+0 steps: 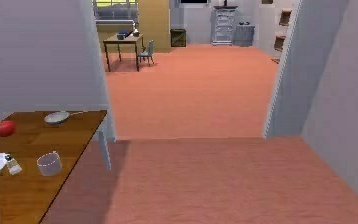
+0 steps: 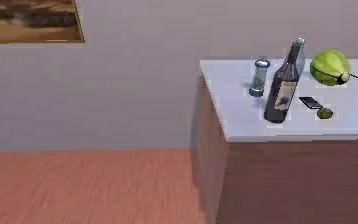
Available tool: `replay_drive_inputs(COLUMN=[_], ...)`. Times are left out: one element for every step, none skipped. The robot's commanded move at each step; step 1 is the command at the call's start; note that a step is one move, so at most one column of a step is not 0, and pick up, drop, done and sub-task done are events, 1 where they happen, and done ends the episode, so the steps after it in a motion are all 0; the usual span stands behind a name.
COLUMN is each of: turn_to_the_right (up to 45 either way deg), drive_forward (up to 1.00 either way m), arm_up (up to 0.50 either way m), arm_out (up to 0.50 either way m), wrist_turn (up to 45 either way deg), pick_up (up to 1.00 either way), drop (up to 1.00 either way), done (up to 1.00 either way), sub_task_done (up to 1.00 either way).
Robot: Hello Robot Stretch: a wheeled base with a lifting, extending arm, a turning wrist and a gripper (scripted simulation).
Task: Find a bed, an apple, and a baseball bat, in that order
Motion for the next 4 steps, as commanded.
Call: replay_drive_inputs(turn_to_the_right=[3.0, 0.0, 0.0, -39.0], drive_forward=[0.00, 1.00, 0.75, 0.00], arm_up=[0.00, 0.00, 0.00, 0.00], arm_out=[0.00, 0.00, 0.00, 0.00], wrist_turn=[0.0, 0.0, 0.0, 0.0], pick_up=[0.00, 0.00, 0.00, 0.00], drop=[0.00, 0.00, 0.00, 0.00], done=[0.00, 0.00, 0.00, 0.00], sub_task_done=[0.00, 0.00, 0.00, 0.00])
